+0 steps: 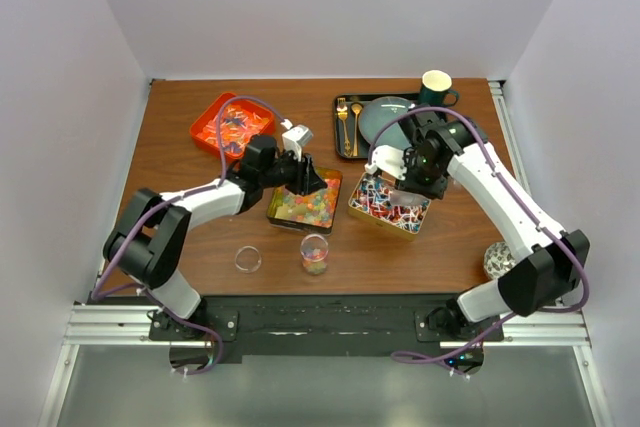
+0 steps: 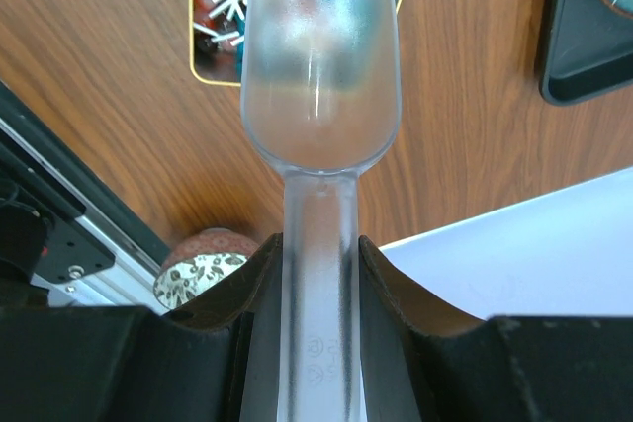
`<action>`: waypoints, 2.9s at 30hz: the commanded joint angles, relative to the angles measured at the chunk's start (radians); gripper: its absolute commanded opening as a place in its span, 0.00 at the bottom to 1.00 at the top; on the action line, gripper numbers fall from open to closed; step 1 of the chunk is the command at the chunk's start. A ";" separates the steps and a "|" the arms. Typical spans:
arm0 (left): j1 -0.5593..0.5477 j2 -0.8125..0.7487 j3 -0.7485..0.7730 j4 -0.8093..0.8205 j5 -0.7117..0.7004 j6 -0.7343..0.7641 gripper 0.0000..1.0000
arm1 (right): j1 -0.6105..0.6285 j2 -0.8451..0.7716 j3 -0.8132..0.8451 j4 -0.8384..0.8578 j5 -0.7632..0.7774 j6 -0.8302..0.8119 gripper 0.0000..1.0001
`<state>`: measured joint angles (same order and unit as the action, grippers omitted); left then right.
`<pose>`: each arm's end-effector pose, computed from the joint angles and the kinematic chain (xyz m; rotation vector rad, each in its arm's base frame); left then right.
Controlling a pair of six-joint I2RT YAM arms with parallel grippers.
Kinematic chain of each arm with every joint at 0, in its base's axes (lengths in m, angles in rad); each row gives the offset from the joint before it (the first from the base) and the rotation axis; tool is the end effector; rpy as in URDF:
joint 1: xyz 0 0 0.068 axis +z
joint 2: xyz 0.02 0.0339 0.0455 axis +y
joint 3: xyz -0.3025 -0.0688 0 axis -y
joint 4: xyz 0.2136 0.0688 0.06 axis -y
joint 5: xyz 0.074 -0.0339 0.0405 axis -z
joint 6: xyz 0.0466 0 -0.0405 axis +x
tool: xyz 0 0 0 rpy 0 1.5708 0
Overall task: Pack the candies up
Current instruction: Adjust the spatula, then scoop the fake candies from the storage box.
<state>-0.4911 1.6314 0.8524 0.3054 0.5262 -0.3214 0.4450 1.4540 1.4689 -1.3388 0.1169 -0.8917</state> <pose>0.2837 -0.1782 0.2559 0.5247 2.0720 -1.0312 0.2071 0.0927 0.3605 -1.7908 2.3022 -0.2466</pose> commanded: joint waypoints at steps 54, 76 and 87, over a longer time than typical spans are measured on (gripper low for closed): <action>-0.035 0.228 0.027 0.185 0.147 0.010 0.00 | 0.103 0.233 -0.044 -0.221 0.386 -0.104 0.00; -0.038 0.243 0.013 0.198 0.155 -0.002 0.00 | 0.118 0.427 -0.001 -0.122 0.256 0.106 0.00; -0.043 0.226 0.014 0.170 0.150 0.002 0.00 | 0.161 0.539 0.145 -0.013 0.106 0.158 0.00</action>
<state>-0.5308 1.8797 0.8635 0.4564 0.6693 -0.3302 0.5842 1.9965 1.5829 -1.3426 0.3336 -0.7620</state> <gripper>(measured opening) 0.013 0.327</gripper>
